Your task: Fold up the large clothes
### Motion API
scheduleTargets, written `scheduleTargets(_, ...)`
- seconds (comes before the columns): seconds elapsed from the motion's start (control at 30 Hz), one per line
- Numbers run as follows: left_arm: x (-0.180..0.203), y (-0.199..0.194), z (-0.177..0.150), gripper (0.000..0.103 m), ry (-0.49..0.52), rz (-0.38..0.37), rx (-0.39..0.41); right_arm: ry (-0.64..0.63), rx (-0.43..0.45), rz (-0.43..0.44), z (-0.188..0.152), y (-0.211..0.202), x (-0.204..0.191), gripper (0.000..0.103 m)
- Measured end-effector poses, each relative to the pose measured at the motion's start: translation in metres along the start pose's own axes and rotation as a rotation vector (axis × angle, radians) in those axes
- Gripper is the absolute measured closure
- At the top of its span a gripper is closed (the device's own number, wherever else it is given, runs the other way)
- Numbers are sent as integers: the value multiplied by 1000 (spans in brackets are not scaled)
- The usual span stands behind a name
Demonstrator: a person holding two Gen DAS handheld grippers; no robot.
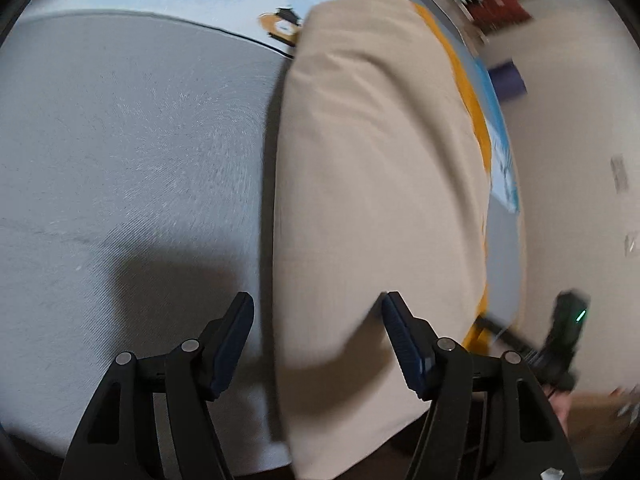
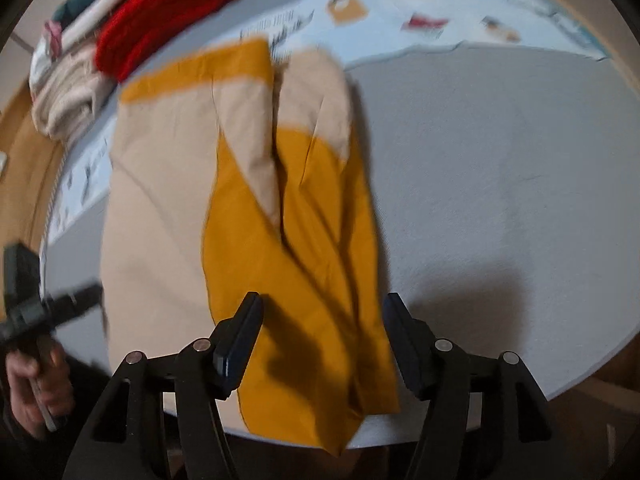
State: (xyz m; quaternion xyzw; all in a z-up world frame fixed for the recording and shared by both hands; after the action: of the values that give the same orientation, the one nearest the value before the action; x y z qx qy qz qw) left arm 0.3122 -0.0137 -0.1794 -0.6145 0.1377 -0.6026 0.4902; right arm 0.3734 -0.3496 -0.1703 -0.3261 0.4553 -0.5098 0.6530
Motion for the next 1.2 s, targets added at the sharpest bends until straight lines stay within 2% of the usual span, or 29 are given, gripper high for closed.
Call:
scheduleTargets(0.1,-3,14,17,37,-60,-34,9,-7,-43,-9,1,18,-3,40)
scheduleTargets(0.33,0,44,32,32,-81,-94,16,114,-88,-1,7,44,10,39)
scheduleTargets(0.4,2,45,34,37,-73,-100,32,123,-89,13,6,46,7,50)
scheduleTargets(0.43,4,43,35,43,-63,-96,39,119,-89,18,8,47,5,63)
scheduleTargets(0.53,18,28,38,54,-10,-90,70,126,-82,16,8,46,-6,79)
scheduleTargets(0.6,26,13,43,56,40,-96,102,152,-66,12,14,48,-9,82)
scheduleTargets(0.67,25,2,46,56,49,-88,124,141,-37,8,18,47,-22,85)
scheduleTargets(0.73,12,-13,53,57,29,-65,152,113,-9,22,20,45,-40,86)
scheduleTargets(0.83,-22,-41,66,57,-11,-37,207,59,24,88,23,45,-78,87)
scheduleTargets(0.9,-46,-55,78,57,-39,3,237,7,40,137,24,45,-108,87)
scheduleTargets(0.97,-66,-64,81,57,-36,76,242,-34,46,159,24,47,-128,88)
scheduleTargets(1.03,-74,-71,76,57,-41,112,257,-58,39,137,21,50,-141,88)
scheduleTargets(1.1,-89,-88,76,57,-44,117,297,-55,33,106,15,51,-142,87)
scheduleTargets(1.2,-90,-110,61,57,-24,92,318,-50,40,59,13,46,-136,87)
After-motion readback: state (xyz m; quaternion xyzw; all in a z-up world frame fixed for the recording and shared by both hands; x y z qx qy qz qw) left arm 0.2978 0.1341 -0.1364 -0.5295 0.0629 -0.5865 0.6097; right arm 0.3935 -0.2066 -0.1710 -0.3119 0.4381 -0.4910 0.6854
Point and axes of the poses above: each gripper's, at about its wrist camera, not at the fingertips, and y roughly the way its jaws point, x to its right, z to its top, the point moved 7 cm from there along y, roughly the way its jaws point, and after that the axes turned 10 degrees about x, right-handed, at the moved point
